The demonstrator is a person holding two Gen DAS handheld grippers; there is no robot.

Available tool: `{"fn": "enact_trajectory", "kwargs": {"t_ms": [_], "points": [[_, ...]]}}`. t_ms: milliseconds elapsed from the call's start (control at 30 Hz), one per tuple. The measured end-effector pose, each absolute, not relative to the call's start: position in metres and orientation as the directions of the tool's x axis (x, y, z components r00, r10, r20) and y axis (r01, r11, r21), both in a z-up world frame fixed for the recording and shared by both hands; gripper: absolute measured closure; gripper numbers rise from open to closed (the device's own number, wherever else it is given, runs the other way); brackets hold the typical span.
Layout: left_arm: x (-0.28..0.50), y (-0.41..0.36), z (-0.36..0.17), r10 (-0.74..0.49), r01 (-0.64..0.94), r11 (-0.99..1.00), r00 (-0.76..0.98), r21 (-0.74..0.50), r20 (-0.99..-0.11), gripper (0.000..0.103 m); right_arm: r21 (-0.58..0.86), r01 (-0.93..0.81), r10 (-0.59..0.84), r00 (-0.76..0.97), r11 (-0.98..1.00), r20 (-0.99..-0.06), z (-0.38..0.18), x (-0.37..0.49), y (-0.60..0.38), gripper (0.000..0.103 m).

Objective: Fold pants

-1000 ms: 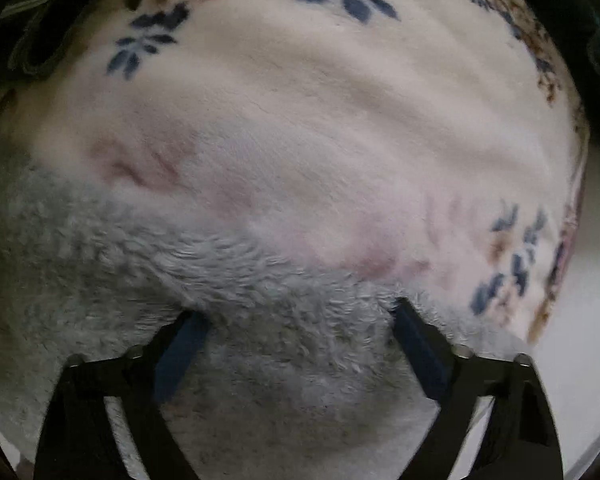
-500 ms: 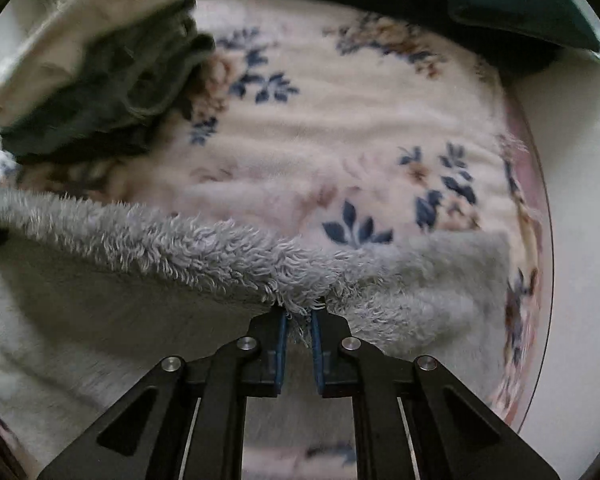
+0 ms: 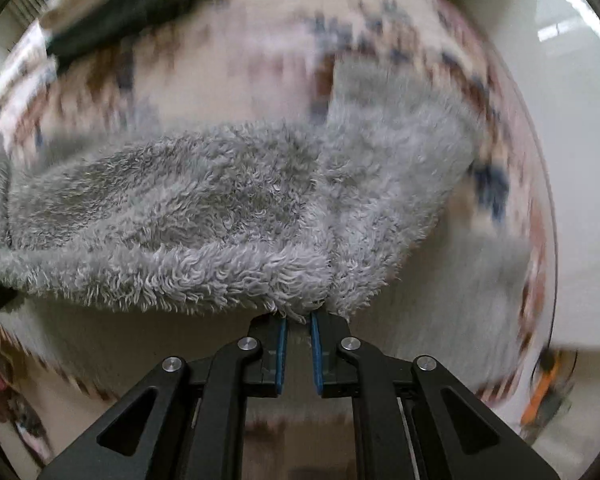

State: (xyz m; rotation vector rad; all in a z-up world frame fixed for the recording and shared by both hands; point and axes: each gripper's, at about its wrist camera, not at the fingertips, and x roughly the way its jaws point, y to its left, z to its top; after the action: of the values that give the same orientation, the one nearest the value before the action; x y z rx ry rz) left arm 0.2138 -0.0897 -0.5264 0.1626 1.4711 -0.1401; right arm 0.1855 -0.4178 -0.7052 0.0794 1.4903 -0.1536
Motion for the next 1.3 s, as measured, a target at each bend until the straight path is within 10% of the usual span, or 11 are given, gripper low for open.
{"fn": "enact_trajectory", "kwargs": {"t_ms": [167, 300, 433, 867, 967, 1300], "points": [[0.184, -0.078, -0.611, 0.057, 0.241, 0.970, -0.039, 0.046, -0.998, 0.091, -0.046, 0.176, -0.029, -0.102, 0.983, -0.994, -0.767, 0.147, -0.404, 0.086], [0.193, -0.062, -0.587, -0.013, 0.186, 0.982, -0.005, -0.014, -1.000, 0.069, 0.069, 0.257, 0.115, -0.170, 0.964, -0.979, -0.769, 0.137, -0.412, 0.012], [0.190, -0.039, -0.553, -0.007, 0.124, 0.992, 0.041, -0.002, -0.999, 0.012, 0.114, 0.319, 0.151, -0.092, 0.941, -0.984, -0.720, 0.118, -0.432, 0.012], [0.259, -0.060, -0.538, 0.191, 0.030, 0.979, 0.238, 0.203, -0.952, 0.012, -0.001, 0.508, -0.025, 0.041, 0.862, -0.999, -0.727, 0.252, -0.515, 0.014], [0.264, -0.081, -0.538, 0.194, 0.055, 0.975, 0.243, 0.213, -0.950, 0.011, -0.064, 0.513, -0.057, -0.028, 0.856, -0.998, -0.744, 0.264, -0.522, 0.087], [0.244, -0.116, -0.541, 0.158, 0.088, 0.980, 0.192, 0.177, -0.969, 0.011, 0.176, 0.910, 0.137, 0.133, 0.375, -0.982, -0.722, 0.032, -0.649, 0.089]]}}
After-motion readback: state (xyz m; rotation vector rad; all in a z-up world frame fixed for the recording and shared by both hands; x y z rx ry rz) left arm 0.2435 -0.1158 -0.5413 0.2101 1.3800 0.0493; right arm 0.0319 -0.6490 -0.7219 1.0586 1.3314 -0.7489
